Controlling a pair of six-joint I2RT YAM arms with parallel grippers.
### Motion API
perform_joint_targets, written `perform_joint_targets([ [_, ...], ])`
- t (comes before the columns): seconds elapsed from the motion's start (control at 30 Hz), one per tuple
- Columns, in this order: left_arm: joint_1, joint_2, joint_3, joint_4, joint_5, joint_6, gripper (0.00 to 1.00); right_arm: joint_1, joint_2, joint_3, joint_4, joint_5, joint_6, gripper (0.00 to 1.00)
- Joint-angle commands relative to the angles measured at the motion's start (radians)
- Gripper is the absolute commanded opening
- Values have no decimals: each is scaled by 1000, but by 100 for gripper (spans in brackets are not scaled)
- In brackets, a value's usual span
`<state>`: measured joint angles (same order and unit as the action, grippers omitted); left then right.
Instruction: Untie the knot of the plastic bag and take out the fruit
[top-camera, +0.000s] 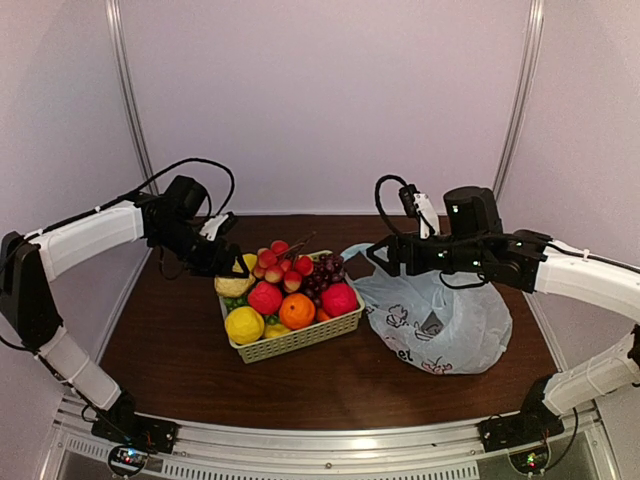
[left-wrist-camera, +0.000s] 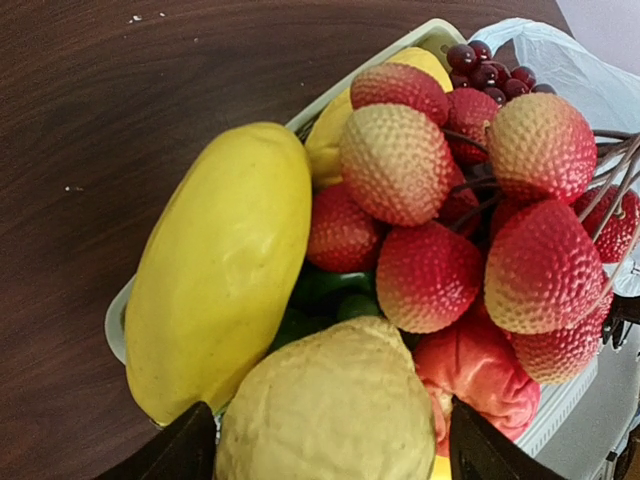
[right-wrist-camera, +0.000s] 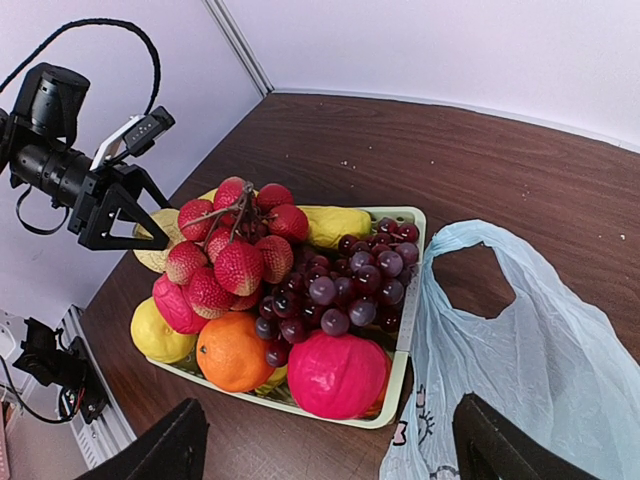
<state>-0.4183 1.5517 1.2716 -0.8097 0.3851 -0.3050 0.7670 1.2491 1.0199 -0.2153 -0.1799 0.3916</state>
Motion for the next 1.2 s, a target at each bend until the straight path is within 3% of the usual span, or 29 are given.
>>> perform_joint_targets([
  [0.0,-7,-33,-5,20,-26,-7,83,-5,-23,-14,-3,5,3,86],
  [0.67,-6,-108,29,-25,-139,-11,96,-5,-49,-14,-22,44,-2,86],
  [0.9,-6,-225,56,-22,-261,-18,97,-5,-126,53,-178,156,-50,87],
  [1.17,-29,-324,47,-9,-207,-26,97,-4,-258,110,-352,223,-34,91],
])
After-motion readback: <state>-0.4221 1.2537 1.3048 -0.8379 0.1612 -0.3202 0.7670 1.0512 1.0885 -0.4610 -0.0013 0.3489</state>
